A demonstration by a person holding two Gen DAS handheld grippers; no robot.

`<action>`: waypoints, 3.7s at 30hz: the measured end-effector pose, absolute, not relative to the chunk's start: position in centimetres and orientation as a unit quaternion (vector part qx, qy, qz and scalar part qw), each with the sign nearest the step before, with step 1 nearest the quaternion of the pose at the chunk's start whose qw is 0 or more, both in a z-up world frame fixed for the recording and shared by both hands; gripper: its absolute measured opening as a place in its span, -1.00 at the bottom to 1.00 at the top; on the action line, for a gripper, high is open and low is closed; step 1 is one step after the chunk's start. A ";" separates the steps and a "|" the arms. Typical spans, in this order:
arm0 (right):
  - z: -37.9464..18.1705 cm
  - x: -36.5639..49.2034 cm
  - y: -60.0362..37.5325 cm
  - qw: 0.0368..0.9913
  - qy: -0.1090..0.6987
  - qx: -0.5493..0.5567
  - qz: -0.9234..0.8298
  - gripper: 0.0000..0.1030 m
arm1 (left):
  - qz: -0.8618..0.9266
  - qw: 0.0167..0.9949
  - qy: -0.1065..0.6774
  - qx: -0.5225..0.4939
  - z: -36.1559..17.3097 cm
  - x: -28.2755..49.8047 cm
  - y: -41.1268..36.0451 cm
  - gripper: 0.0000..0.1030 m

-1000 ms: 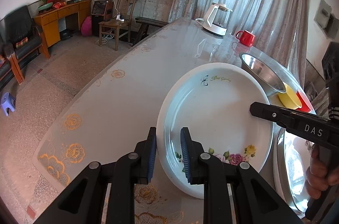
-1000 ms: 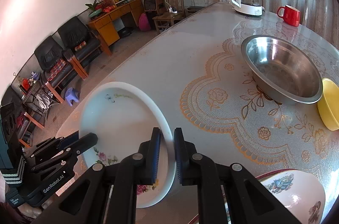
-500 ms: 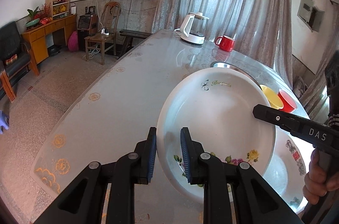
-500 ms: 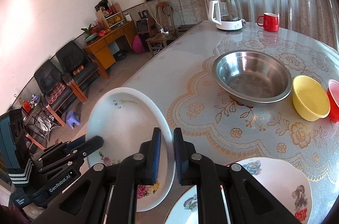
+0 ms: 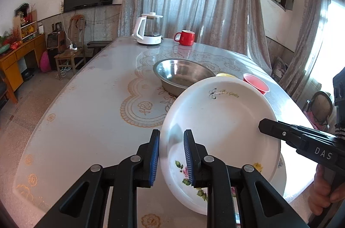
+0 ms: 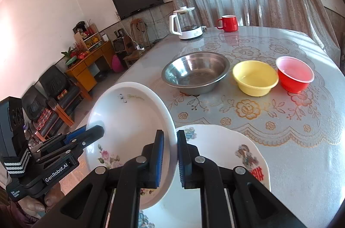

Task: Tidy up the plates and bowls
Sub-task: 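Carry the Rose Garden plate with the left tool onto the double-happiness plate, then open the left tool and release the Rose Garden plate on the stack, then move both tools to the steel bowl rim and close on it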

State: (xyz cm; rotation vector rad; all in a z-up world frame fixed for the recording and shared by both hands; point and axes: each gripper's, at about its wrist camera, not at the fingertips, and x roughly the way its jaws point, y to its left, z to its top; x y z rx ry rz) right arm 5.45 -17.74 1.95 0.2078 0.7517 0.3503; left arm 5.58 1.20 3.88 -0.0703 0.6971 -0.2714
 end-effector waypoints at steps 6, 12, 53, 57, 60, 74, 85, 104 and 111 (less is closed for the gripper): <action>0.9 3.0 -20.7 0.909 0.376 0.112 0.138 -0.78 | -0.166 0.920 0.356 -0.013 3.1 5.0 -1.7 -0.58; -1.0 2.1 -22.6 0.904 0.395 0.125 0.110 -0.78 | -0.182 0.908 0.376 0.009 1.9 5.1 -4.1 -0.58; -3.6 2.2 -22.5 0.909 0.404 0.089 0.053 -0.56 | -0.182 0.899 0.399 0.015 -0.7 6.0 -5.2 -0.58; -3.4 2.1 -22.3 0.914 0.396 0.076 0.047 -0.47 | -0.189 0.900 0.392 0.015 -0.3 5.7 -5.4 -0.58; -3.4 2.1 -22.2 0.915 0.394 0.075 0.046 -0.43 | -0.190 0.898 0.397 0.012 -0.5 5.7 -5.4 -0.58; -2.1 1.1 -20.4 0.930 0.361 0.029 0.065 -0.40 | -0.184 0.900 0.396 -0.006 -0.3 5.6 -4.1 -0.52; -2.8 0.1 -22.6 0.925 0.372 0.071 0.039 -0.41 | -0.173 0.900 0.399 -0.034 -0.3 5.8 -2.6 -0.17; -3.0 1.0 -22.6 0.919 0.383 0.083 0.045 -0.44 | -0.150 0.896 0.414 -0.055 -0.4 8.3 -0.3 0.10; -1.8 2.8 -22.8 0.915 0.380 0.116 0.072 -0.35 | -0.139 0.903 0.401 -0.068 -0.1 10.1 0.7 0.10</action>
